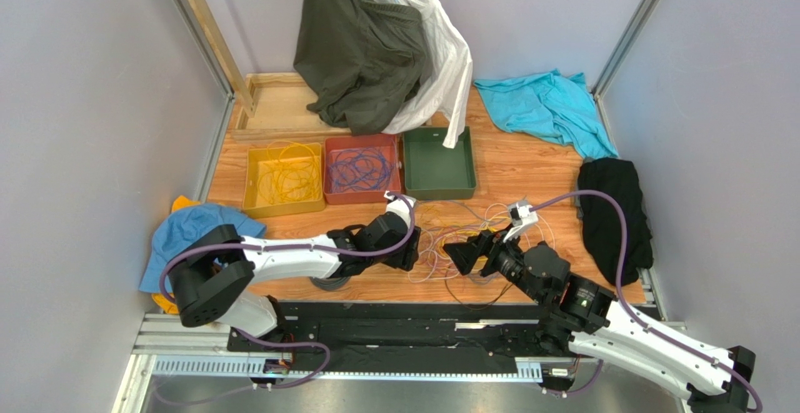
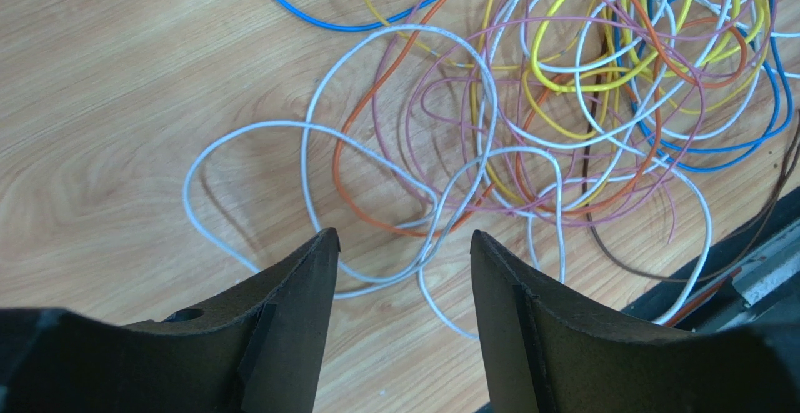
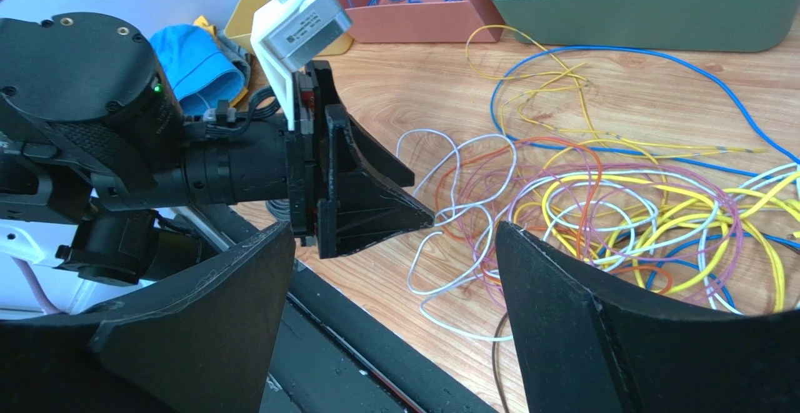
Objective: Untangle the cables
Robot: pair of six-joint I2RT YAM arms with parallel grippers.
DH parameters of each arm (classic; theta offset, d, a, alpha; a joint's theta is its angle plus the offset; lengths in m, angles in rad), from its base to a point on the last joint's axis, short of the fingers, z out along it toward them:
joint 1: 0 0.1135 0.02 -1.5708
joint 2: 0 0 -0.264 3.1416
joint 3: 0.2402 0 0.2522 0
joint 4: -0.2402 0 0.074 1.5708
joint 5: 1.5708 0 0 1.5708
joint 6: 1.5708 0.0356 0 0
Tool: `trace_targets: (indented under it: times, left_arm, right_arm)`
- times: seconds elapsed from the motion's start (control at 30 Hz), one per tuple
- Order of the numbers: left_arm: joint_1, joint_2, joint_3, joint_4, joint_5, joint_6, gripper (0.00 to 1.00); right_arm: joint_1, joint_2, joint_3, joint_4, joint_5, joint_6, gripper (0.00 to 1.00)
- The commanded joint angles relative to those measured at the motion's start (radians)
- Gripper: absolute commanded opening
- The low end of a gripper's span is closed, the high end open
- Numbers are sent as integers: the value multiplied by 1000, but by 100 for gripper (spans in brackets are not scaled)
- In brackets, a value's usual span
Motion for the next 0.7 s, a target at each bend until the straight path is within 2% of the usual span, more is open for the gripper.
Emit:
trace_targets:
  times: [0.0,0.17,0.33,0.37,0.4,0.43,0.53,0.57,0.67]
  left_arm:
    - [-3,62,26,127,29,-14,61]
    - [-5,135,57,141,57,-14,53]
    - [-5,111,23,151,51,-22,20]
    - [-5,76,16,145,43,-22,15]
    - [-5,51,7,134,38,-22,5]
    - [-6,18,3,99,38,-22,0]
    - [-14,-181,-1,-18,2,-9,0]
    - [-15,-302,3,-54,-14,7,0]
    - [-15,-503,74,-204,-40,63,0]
  right_arm:
    - [5,-3,0,-10,28,10,83]
    - [5,3,2,-22,42,4,83]
    - [5,-2,-1,-25,54,1,83]
    - [5,-2,-1,-24,56,1,83]
    - [5,-2,-3,-24,57,1,83]
    - [6,-2,-3,-20,56,1,83]
    - [5,0,2,-20,56,-3,83]
    - [5,0,2,-19,54,-4,83]
    - [5,6,0,22,33,-15,83]
